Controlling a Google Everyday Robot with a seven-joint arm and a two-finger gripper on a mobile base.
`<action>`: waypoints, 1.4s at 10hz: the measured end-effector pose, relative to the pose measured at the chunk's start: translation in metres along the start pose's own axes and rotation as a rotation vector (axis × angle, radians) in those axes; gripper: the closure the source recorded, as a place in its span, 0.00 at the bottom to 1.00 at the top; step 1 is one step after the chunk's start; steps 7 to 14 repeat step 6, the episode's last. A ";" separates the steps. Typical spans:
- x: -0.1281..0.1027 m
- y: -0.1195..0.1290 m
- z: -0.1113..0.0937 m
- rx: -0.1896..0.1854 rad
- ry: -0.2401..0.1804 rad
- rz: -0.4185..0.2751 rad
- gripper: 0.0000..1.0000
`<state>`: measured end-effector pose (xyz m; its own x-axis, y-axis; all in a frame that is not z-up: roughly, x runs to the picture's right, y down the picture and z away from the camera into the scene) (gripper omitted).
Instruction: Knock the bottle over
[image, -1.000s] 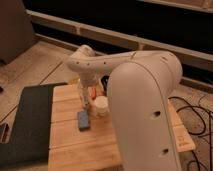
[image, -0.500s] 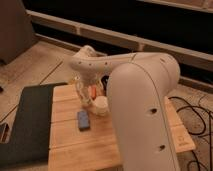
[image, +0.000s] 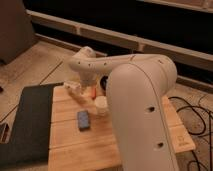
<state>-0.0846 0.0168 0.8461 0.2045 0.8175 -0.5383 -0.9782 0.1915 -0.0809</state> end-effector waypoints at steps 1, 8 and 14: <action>0.008 0.001 -0.004 -0.007 0.010 -0.001 0.35; 0.054 -0.002 -0.044 -0.010 0.006 0.052 0.35; 0.054 -0.002 -0.044 -0.010 0.006 0.052 0.35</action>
